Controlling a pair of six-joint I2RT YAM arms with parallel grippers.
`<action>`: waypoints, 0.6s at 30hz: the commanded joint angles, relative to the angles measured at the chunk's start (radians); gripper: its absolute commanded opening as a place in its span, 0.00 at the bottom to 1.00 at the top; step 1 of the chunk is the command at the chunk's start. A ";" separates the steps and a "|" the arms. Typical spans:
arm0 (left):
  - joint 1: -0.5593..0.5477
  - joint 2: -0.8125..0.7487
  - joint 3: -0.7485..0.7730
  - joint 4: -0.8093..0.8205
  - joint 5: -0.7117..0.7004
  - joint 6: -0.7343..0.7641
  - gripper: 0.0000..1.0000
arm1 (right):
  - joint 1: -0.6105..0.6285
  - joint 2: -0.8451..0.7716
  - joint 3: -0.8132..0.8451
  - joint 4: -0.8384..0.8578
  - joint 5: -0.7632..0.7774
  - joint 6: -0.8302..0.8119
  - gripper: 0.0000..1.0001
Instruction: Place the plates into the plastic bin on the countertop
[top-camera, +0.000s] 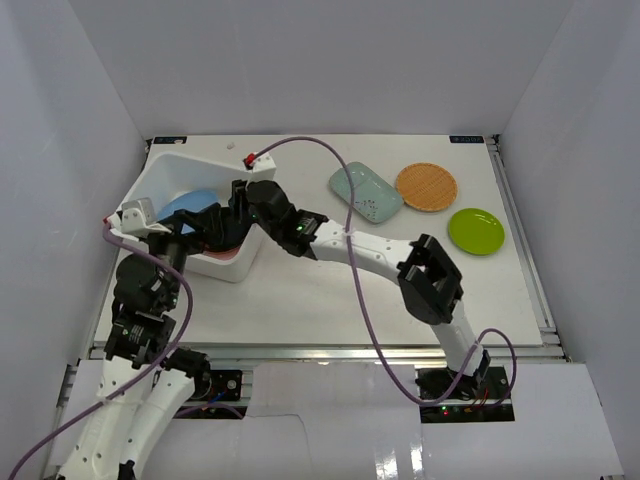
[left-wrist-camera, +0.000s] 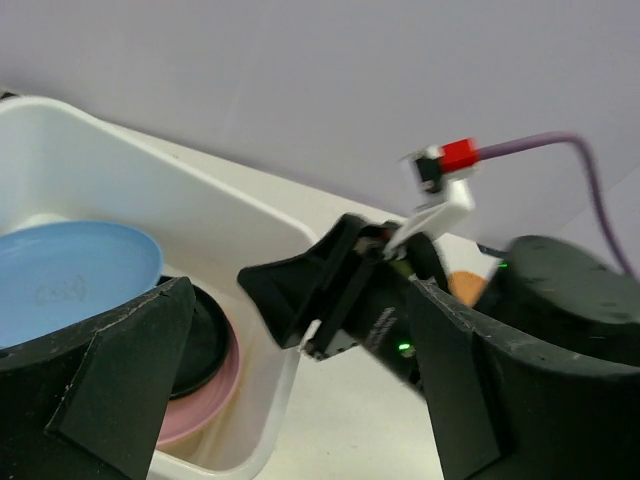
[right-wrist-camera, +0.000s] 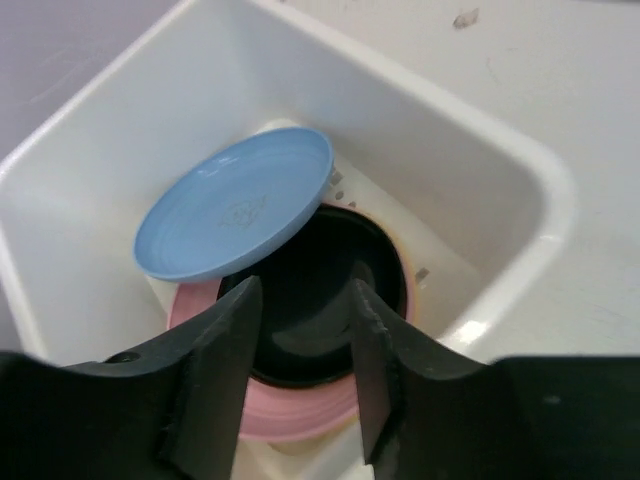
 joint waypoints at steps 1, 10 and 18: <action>0.004 0.079 0.063 -0.030 0.097 -0.054 0.98 | -0.053 -0.274 -0.117 0.116 0.001 -0.015 0.47; -0.050 0.396 0.021 0.230 0.590 -0.301 0.98 | -0.444 -0.929 -0.778 0.103 -0.108 0.012 0.08; -0.469 0.798 0.181 0.265 0.300 -0.240 0.98 | -1.048 -1.055 -1.087 0.047 -0.389 0.183 0.39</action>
